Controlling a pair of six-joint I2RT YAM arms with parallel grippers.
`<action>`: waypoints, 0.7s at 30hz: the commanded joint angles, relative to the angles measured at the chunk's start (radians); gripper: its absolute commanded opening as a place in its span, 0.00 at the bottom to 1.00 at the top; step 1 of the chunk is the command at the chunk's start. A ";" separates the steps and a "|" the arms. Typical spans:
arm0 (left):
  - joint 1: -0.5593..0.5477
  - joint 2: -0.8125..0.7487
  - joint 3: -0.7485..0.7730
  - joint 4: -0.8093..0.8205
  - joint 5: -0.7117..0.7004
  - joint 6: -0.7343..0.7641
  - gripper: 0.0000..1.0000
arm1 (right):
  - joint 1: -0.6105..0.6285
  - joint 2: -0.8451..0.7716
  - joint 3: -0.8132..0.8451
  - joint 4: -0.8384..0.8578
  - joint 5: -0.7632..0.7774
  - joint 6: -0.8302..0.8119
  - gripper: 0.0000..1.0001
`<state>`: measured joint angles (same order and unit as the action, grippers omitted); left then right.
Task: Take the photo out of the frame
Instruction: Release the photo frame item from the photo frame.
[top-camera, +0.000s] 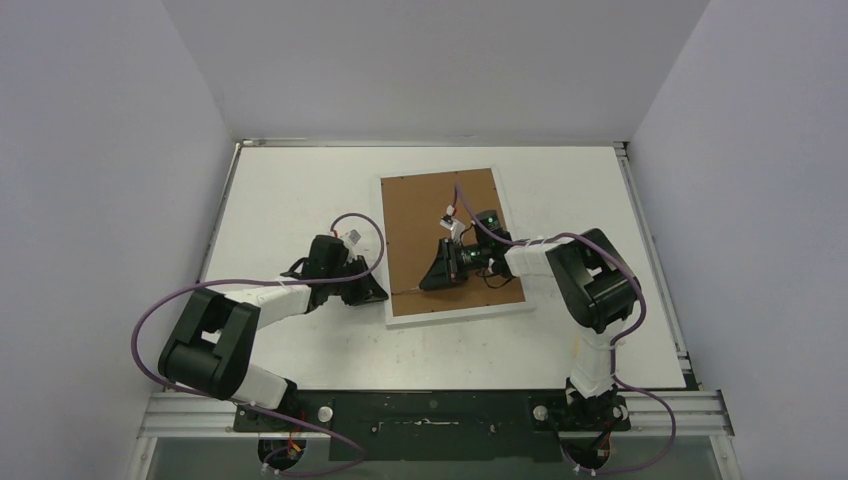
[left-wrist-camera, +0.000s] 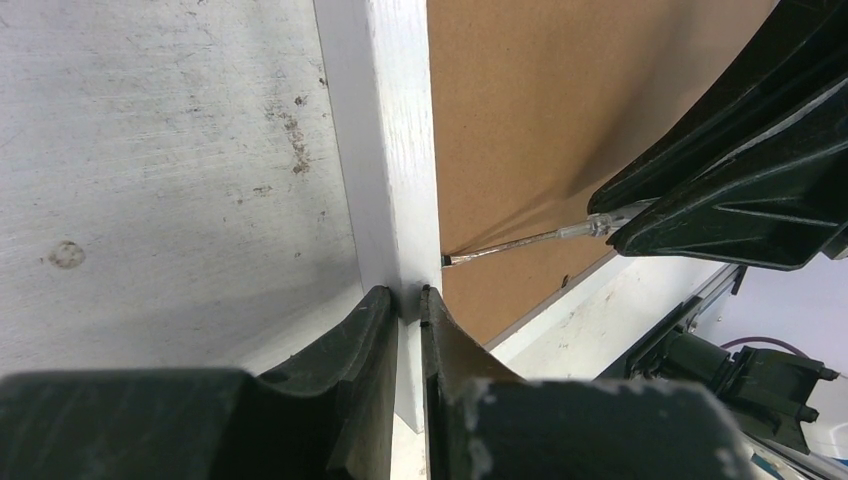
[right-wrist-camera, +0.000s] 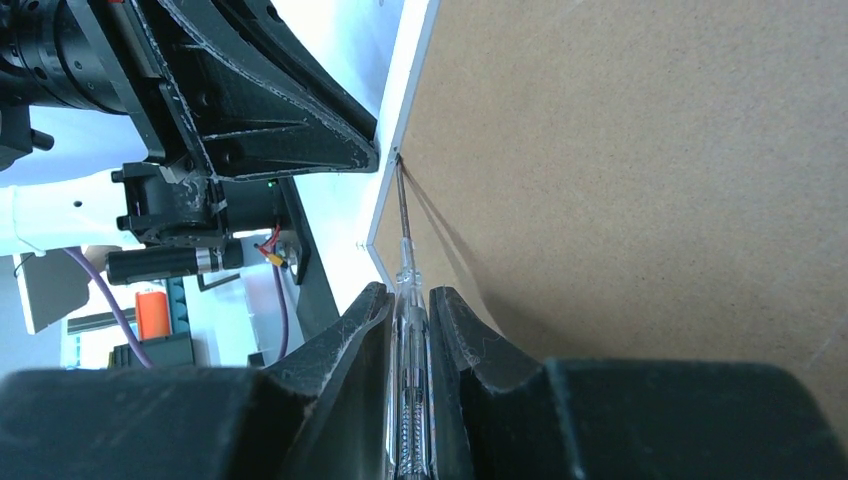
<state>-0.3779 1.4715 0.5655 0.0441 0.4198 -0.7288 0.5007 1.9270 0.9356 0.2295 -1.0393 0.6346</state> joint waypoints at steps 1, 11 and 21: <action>-0.062 0.044 0.020 0.049 -0.031 0.029 0.00 | 0.070 0.027 0.031 -0.095 0.150 -0.055 0.05; -0.111 0.043 0.063 -0.010 -0.086 0.053 0.00 | 0.172 -0.018 0.269 -0.491 0.339 -0.166 0.05; -0.156 0.067 0.069 0.041 -0.078 0.016 0.00 | 0.322 -0.017 0.501 -0.705 0.536 -0.147 0.05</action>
<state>-0.4603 1.4784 0.6239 -0.0216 0.3210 -0.6971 0.7010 1.8957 1.3842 -0.3607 -0.5373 0.4561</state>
